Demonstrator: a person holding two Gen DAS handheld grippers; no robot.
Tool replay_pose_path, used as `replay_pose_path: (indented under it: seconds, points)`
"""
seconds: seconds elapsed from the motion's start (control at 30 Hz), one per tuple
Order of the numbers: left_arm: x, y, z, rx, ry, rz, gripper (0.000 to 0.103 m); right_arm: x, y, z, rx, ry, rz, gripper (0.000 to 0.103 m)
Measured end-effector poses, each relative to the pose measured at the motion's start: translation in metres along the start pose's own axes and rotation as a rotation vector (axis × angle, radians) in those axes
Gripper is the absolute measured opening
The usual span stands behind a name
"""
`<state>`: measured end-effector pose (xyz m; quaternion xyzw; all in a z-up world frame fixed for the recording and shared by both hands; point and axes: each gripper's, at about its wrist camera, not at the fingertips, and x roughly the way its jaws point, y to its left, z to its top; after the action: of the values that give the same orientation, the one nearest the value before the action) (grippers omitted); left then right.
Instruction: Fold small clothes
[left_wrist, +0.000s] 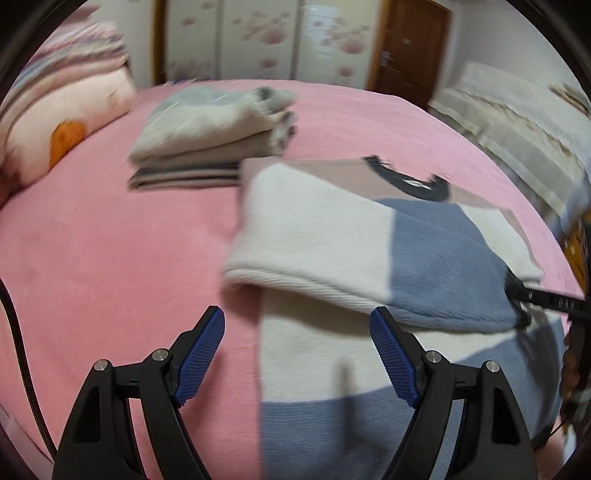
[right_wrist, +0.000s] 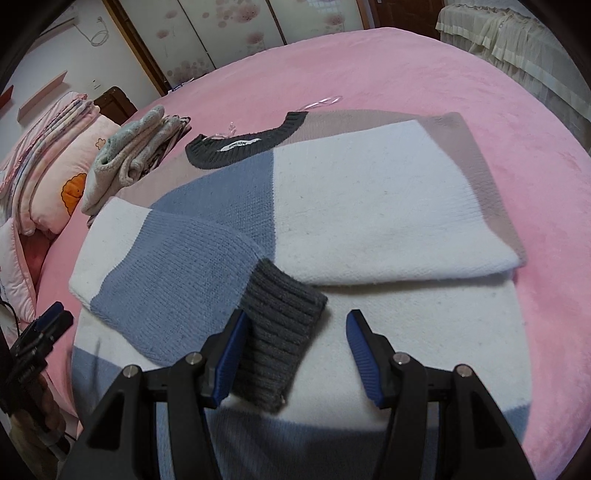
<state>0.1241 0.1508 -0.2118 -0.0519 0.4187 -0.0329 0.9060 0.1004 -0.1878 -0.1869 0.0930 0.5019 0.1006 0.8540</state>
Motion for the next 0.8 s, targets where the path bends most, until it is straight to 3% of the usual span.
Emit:
replay_pose_path:
  seconds: [0.07,0.13,0.2,0.3,0.5,0.63,0.8]
  points:
    - [0.005,0.014,-0.001,-0.065,0.017,0.002,0.08,0.005,0.005,0.001,-0.019,0.002,0.016,0.042]
    - [0.008,0.023,-0.003,-0.111,0.031,-0.004,0.08,0.006,0.011,0.002,-0.051,0.003,0.035,0.023]
    - [0.013,0.031,-0.004,-0.157,0.045,-0.012,0.08,-0.003,0.019,0.005,-0.068,-0.01,0.04,0.016]
    - [0.02,0.035,-0.004,-0.195,0.054,-0.021,0.08,-0.029,0.032,0.014,-0.096,-0.068,0.058,0.014]
    - [0.037,0.027,0.004,-0.211,0.05,-0.03,0.08,-0.095,0.076,0.077,-0.231,-0.267,0.046,0.014]
    - [0.045,0.018,0.013,-0.202,0.042,-0.018,0.08,-0.106,0.096,0.116,-0.277,-0.338,0.012,0.013]
    - [0.055,0.009,0.025,-0.189,0.033,0.027,0.08,-0.094,0.107,0.145,-0.293,-0.347,-0.011,0.013]
